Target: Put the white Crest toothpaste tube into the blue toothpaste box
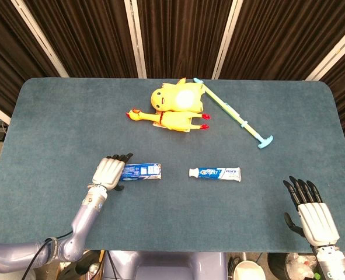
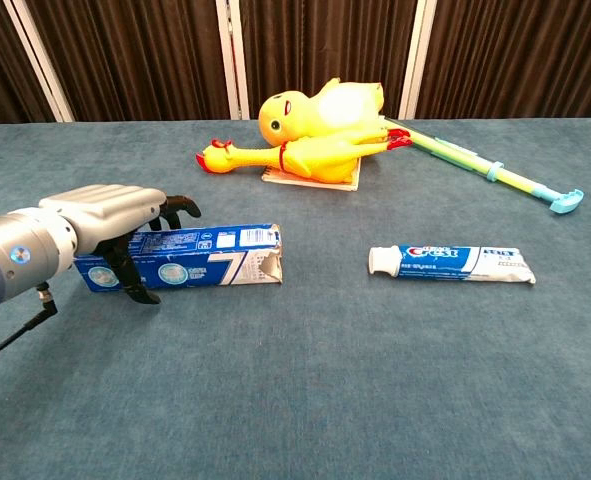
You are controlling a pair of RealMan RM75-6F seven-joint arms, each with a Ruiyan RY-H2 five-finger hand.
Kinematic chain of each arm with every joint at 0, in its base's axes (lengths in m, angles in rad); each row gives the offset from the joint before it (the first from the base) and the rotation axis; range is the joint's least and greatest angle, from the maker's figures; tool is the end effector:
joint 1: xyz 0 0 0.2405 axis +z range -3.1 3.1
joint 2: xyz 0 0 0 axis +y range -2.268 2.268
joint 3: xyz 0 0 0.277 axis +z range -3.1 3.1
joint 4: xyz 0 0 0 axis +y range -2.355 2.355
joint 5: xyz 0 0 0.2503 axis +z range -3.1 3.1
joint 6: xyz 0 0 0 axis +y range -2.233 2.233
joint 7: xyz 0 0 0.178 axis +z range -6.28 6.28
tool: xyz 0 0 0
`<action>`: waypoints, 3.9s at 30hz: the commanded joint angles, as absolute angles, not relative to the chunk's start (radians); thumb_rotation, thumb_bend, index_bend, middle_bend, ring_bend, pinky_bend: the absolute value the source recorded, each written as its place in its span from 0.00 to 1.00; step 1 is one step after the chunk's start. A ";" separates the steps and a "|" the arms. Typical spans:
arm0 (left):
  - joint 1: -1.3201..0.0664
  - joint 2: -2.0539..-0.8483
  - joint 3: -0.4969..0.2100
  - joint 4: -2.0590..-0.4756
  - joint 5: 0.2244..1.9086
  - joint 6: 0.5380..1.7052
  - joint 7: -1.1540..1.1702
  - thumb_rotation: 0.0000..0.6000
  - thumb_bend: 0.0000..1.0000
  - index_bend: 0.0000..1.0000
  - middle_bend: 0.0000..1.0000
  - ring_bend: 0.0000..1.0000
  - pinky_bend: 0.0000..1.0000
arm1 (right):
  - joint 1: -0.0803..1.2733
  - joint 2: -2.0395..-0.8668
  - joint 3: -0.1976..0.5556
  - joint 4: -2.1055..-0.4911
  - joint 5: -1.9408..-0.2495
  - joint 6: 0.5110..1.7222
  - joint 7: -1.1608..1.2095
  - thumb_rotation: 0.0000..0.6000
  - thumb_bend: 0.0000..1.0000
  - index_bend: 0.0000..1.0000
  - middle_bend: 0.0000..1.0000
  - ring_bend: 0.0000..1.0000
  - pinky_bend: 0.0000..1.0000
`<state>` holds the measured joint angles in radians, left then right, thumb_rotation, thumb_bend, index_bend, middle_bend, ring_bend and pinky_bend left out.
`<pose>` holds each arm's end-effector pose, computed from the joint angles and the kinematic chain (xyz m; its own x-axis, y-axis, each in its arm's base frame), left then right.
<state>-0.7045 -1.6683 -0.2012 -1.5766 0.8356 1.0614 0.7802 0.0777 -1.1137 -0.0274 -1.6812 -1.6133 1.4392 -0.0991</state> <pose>-0.1479 0.3625 -0.1028 0.5426 0.3129 0.7795 0.8379 -0.2664 -0.4763 -0.3225 -0.1944 0.0986 0.4423 -0.1194 0.8889 -0.8949 -0.1247 0.4285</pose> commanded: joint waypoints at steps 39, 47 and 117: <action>-0.674 -1.514 -0.103 -1.633 1.132 1.141 0.559 1.00 0.40 0.39 0.56 0.53 0.57 | 0.079 -1.115 -0.021 -1.689 -1.605 1.439 -0.109 1.00 0.41 0.00 0.00 0.00 0.00; -0.640 -1.372 -0.092 -1.613 1.450 1.262 0.247 1.00 0.40 0.39 0.56 0.53 0.55 | 0.138 -1.121 0.036 -1.738 -1.545 1.371 -0.214 1.00 0.41 0.02 0.07 0.02 0.00; -0.572 -1.371 -0.116 -1.553 1.551 1.291 -0.066 1.00 0.40 0.40 0.57 0.53 0.55 | 0.546 -1.426 0.108 -1.604 -1.228 1.083 -0.438 1.00 0.63 1.00 0.86 0.79 0.75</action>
<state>-0.5715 -1.3700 -0.1157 -1.5545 1.5512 1.2920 -0.0649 0.5488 -1.4420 0.1084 -1.5877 -1.2142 1.0738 -0.4501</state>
